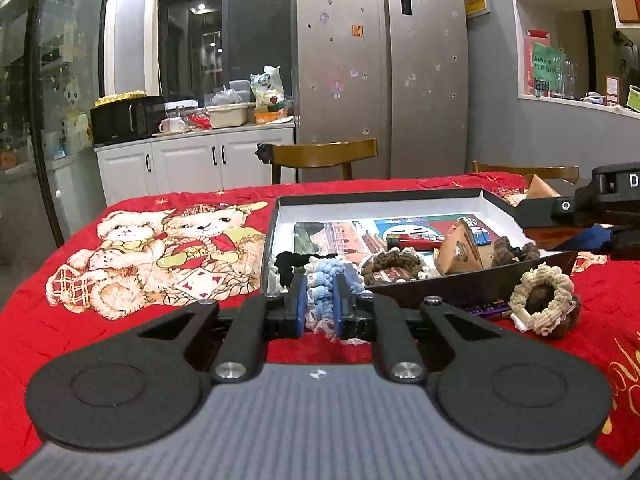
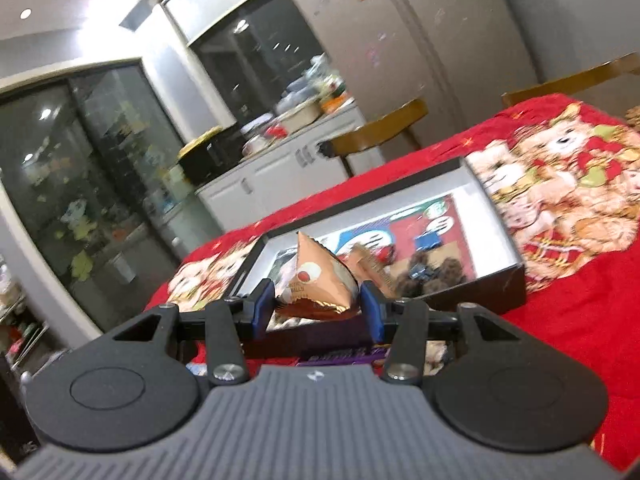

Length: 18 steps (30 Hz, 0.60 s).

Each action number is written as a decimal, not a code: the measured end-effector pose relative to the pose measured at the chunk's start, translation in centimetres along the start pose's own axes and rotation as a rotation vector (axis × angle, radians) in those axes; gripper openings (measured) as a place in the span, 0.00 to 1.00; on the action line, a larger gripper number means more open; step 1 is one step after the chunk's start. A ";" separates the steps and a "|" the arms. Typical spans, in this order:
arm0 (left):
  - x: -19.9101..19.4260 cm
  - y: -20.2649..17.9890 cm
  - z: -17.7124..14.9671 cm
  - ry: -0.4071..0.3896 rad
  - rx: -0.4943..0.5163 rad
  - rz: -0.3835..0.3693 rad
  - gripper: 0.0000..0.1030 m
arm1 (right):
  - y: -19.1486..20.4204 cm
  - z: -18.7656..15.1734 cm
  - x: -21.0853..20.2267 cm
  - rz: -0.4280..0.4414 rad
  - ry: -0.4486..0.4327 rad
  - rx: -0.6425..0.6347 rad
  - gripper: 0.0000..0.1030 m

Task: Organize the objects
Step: 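Lift the scrunchie and paper cone and carry both over the black box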

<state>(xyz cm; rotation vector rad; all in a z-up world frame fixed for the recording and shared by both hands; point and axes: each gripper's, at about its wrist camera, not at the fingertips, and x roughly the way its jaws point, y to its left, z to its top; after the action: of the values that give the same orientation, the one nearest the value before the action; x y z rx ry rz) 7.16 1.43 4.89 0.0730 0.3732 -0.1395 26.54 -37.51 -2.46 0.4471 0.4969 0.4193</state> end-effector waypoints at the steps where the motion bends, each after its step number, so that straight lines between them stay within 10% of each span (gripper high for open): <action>1: -0.1 0.0 0.0 -0.004 0.002 0.000 0.16 | 0.2 0.1 0.1 0.005 0.010 -0.018 0.49; 18: 0.3 -0.1 1.9 -0.037 0.051 0.046 0.16 | 1.5 1.6 1.0 0.024 0.042 0.002 0.49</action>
<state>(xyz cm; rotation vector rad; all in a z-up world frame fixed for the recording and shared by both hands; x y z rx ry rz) 8.06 1.16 6.55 0.1290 0.3312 -0.1050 27.76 -36.26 -0.84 0.4475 0.5329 0.4523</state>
